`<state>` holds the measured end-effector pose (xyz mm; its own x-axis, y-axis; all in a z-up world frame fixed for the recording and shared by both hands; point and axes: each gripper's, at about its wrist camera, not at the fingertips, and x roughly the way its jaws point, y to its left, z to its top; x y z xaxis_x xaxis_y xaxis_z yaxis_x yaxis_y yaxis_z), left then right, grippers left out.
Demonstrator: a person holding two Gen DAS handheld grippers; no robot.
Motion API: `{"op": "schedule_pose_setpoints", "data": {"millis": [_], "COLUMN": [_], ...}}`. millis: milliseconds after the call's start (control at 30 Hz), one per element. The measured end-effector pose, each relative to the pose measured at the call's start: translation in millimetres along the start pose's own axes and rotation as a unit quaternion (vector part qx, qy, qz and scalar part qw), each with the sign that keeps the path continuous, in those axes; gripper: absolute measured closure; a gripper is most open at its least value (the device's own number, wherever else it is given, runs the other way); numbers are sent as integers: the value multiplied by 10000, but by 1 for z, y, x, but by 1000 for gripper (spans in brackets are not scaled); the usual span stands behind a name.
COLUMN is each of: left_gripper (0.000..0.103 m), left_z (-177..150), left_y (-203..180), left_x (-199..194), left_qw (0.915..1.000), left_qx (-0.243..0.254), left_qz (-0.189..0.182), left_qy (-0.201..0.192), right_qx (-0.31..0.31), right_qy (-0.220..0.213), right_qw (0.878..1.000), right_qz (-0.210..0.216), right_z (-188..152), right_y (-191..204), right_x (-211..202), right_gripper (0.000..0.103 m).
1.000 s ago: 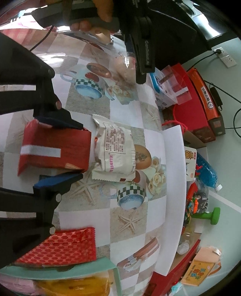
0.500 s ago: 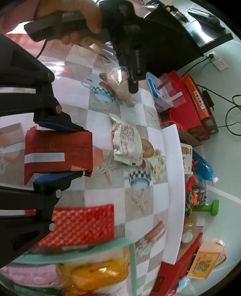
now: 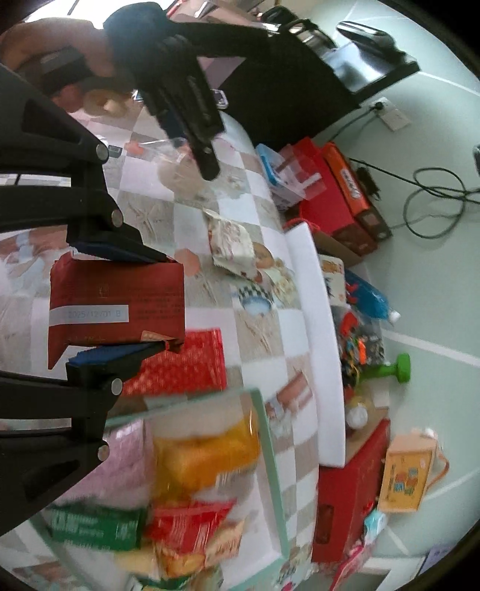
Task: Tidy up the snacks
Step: 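Lift the wrapped bun and red box and carry both over the tray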
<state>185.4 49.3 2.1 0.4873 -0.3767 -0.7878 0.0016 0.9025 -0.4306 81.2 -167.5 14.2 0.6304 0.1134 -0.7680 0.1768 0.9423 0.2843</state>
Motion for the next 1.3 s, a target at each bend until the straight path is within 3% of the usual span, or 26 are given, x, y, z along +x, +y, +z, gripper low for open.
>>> {"op": "schedule_pose_setpoints", "data": {"millis": [267,567,833,1167,1300], "left_gripper": [44,44,44,44,44], "left_z": [-23,-41,-76,-126,-141], "left_y": [-35,-101,-175,-232,-243], "left_x": [-20,-30,-24,4,15], "left_qw": [9995,9950,9802,9620,9574], "left_qx": [76,817,1737,2481,2658], "left_qz": [-219,-503,-955,-1019,-915], "left_qy": [-195,-284,1,514,663], "right_qx": [357,1060,1792,2465,2540], "right_qy": [-273,-642,-911,-1019,-953], "right_qw": [9988,9914,9765,9560,9545], "right_qz": [-167,-430,-774,-1222,-1237], "right_z": [1,10,6,-9,-11], "right_y": [-44,-107,-174,-239,-249], "right_x": [-33,-63,-93,-117,-114], "right_gripper": [61,61,61,61,61]}}
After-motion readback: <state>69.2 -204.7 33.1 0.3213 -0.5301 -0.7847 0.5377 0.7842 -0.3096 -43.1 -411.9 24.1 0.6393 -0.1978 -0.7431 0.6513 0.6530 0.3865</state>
